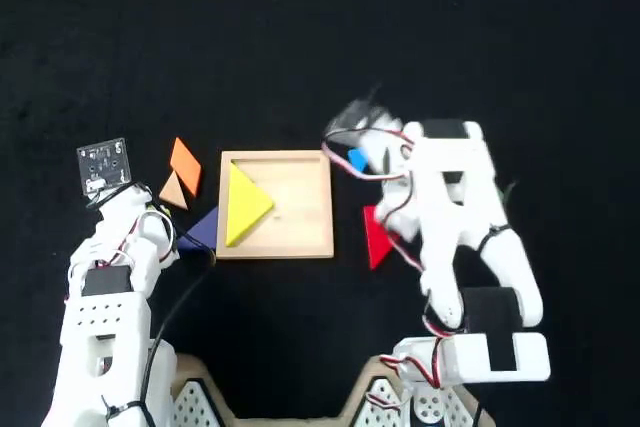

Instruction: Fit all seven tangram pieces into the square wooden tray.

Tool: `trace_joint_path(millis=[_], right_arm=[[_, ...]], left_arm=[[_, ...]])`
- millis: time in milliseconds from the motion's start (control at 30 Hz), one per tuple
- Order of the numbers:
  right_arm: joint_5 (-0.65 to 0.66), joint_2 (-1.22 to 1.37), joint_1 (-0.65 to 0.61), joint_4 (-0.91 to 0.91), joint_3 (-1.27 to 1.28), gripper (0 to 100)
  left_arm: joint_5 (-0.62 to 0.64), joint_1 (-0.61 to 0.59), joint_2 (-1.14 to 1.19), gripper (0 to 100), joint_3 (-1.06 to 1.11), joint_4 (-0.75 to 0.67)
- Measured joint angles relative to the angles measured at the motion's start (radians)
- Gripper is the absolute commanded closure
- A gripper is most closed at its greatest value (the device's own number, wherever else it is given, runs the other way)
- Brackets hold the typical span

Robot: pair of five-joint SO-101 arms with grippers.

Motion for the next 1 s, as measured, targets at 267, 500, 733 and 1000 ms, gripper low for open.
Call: trace_joint_path(millis=[267,500,733,1000], right_arm=[[0.255,0.040,-0.048,0.054,0.055,98.8],[0.253,0.216,-0.149,-0.005,0.049,98.8],[0.100,0.242,-0.166,-0.078,-0.071,98.8],[-0.077,0.242,-0.166,-0.164,-0.163,98.8]], left_arm=[[0.000,0.000,0.000,97,0.000,0.000],[0.000,0.000,0.000,97,0.000,0.000],[0.000,0.000,0.000,97,0.000,0.000],[0.000,0.000,0.000,97,0.009,-0.034]])
